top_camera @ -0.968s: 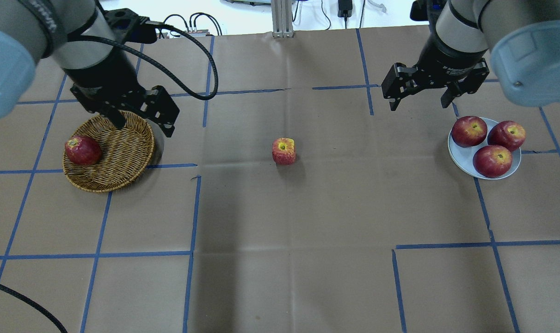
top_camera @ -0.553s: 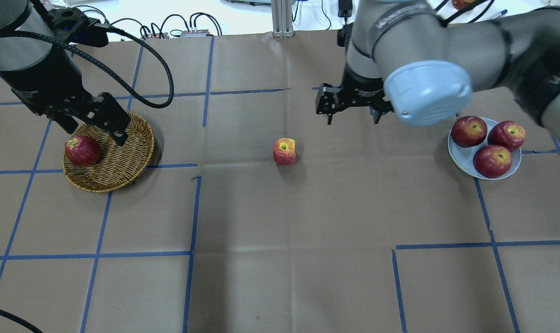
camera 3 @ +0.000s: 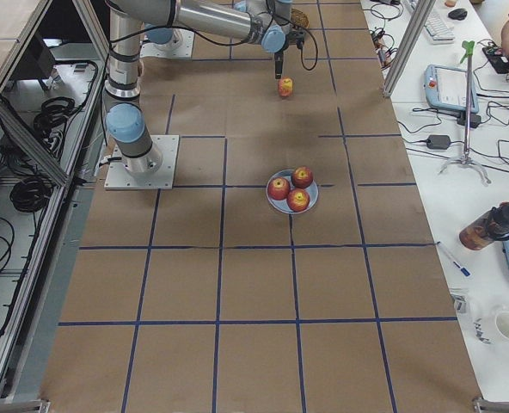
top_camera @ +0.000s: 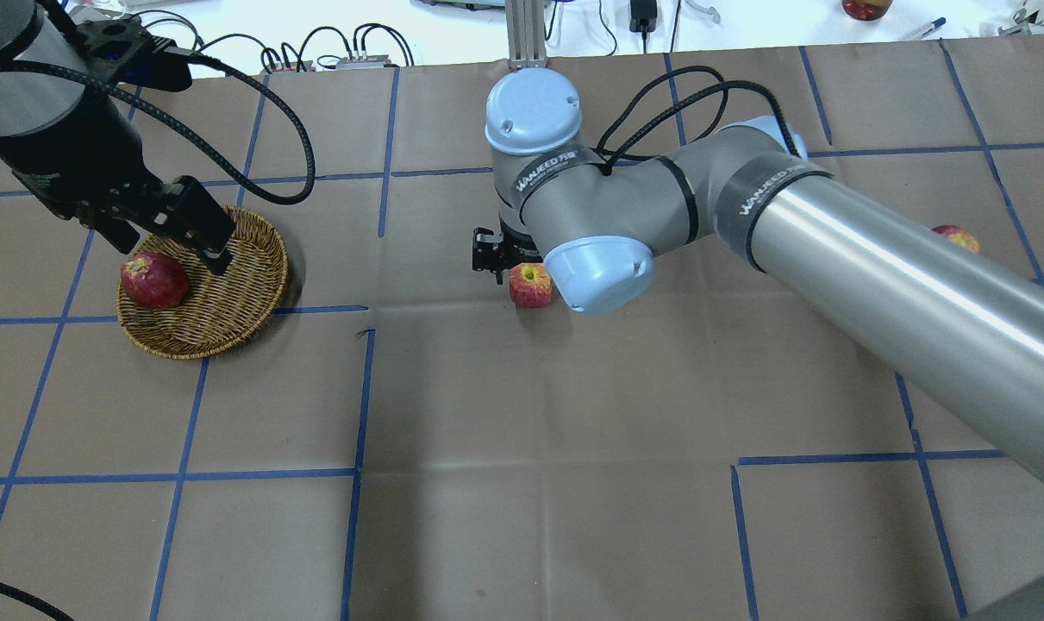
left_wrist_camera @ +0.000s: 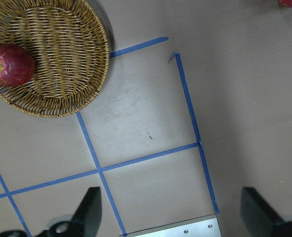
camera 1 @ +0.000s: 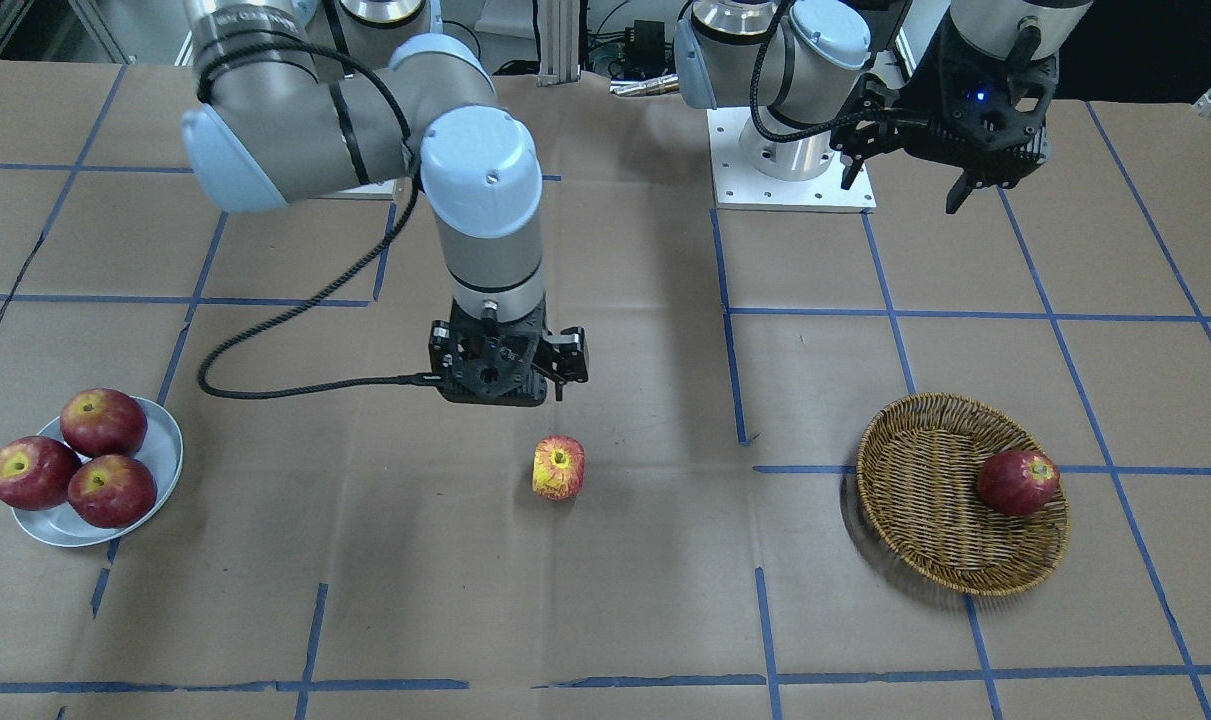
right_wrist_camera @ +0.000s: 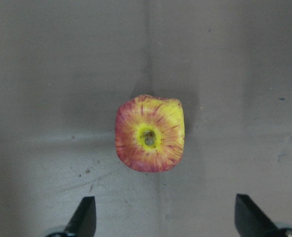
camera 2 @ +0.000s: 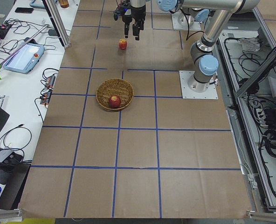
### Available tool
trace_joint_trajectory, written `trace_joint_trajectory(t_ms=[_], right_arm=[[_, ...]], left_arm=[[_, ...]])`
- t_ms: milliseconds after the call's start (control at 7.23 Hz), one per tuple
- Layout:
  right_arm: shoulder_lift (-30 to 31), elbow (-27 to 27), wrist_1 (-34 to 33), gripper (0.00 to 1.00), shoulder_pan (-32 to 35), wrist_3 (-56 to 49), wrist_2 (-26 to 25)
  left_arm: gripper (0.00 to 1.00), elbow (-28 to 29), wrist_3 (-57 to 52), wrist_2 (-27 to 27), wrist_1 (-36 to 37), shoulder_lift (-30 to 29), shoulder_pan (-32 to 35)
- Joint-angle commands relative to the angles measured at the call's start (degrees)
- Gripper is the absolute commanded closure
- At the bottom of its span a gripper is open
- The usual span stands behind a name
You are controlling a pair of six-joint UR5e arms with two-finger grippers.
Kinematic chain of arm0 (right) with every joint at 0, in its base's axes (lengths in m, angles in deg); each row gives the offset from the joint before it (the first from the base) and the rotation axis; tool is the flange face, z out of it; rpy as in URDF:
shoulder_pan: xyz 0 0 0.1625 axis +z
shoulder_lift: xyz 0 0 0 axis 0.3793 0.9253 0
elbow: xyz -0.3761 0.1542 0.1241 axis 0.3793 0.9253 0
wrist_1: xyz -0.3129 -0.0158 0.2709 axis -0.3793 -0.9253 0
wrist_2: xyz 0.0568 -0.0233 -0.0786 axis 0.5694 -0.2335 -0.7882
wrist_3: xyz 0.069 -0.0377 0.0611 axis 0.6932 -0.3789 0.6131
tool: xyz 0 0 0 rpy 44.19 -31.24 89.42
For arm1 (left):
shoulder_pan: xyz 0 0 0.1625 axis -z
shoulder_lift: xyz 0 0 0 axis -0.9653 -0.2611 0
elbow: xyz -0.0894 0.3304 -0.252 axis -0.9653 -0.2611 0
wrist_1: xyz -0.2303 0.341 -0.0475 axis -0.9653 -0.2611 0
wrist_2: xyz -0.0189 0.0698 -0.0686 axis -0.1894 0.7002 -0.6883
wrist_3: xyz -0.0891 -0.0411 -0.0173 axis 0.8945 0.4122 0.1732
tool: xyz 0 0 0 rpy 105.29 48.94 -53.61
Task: Transfer apple from basket to plate
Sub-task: 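Move the right gripper to the apple at the table center and grasp it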
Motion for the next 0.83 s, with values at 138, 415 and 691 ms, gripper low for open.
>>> trace_joint_trajectory(t_ms=[138, 415, 691], right_arm=[[-6.1, -0.2, -2.7, 0.0, 0.5, 0.0, 0.1], [-9.1, -0.2, -12.5, 0.06, 0.3, -0.4, -0.4], [-8.9, 0.2, -12.2, 0.38, -0.1, -0.6, -0.4]], left_arm=[[0.01, -0.2, 2.3, -0.4, -0.3, 0.2, 3.5], [0.01, -0.4, 2.3, -0.3, -0.2, 1.2, 3.6], [0.01, -0.5, 2.3, 1.0, 0.1, 1.3, 3.6]])
